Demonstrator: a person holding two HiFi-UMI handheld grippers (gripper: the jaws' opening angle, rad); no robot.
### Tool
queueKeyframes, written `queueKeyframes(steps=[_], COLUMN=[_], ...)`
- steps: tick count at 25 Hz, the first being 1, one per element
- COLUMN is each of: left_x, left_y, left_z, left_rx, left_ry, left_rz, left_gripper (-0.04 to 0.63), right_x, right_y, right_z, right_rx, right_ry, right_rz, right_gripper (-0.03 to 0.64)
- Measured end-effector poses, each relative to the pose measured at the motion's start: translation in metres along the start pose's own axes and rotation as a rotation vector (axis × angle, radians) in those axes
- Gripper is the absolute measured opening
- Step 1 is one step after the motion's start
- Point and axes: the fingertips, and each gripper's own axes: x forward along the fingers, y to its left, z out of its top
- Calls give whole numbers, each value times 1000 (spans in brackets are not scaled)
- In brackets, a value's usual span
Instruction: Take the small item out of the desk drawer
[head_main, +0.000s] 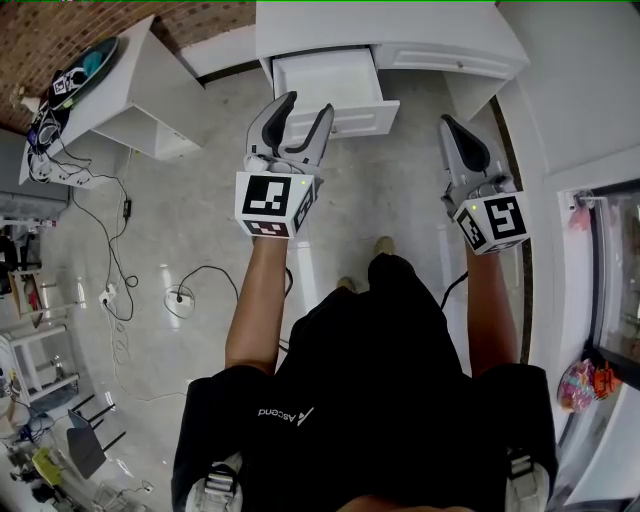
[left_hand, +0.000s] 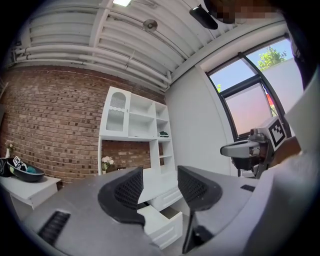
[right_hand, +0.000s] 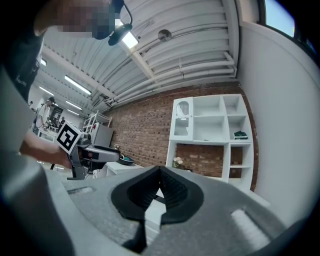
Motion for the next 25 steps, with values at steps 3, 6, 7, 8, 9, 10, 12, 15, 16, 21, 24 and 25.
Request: queueKeyframes(steps=[3, 6, 7, 8, 9, 10, 12, 15, 16, 21, 24, 25], left_x=[16, 36, 44, 53, 63, 74, 98, 140, 155, 226, 264, 275], left_y=[12, 26, 31, 37, 43, 50, 61, 73, 79, 100, 101, 100], left_z=[-13, -29, -35, -41, -47, -53, -65, -85, -93, -139, -176, -189], left_rx=[6, -4, -8, -10, -10, -7, 3, 7, 9, 10, 8, 6], left_ry=[35, 67, 79, 91, 102, 115, 145, 197, 216, 331, 443, 486], left_rz=[0, 1, 2, 4, 6, 8, 8, 4, 4, -29, -75, -91], left_gripper=[210, 210, 210, 210, 210, 210, 210, 210, 210, 210, 210, 210], right_x=[18, 38, 47, 56, 67, 78, 101, 134, 147, 207, 237, 245], right_y=[-11, -25, -30, -35, -42, -49, -67, -101, -111, -163, -189, -197], right_z=[-8, -17, -21, -25, -29, -34, -44, -61, -69, -111, -136, -145], right_rx=[4, 10, 9, 7, 3, 0, -3, 3, 2, 28, 39, 45], right_ry=[0, -4, -5, -5, -4, -1, 6, 17, 24, 61, 92, 101], right_rz=[1, 3, 5, 8, 13, 17, 25, 38, 46, 70, 90, 98], right_gripper=[0, 0, 0, 0, 0, 0, 0, 0, 0, 0, 0, 0])
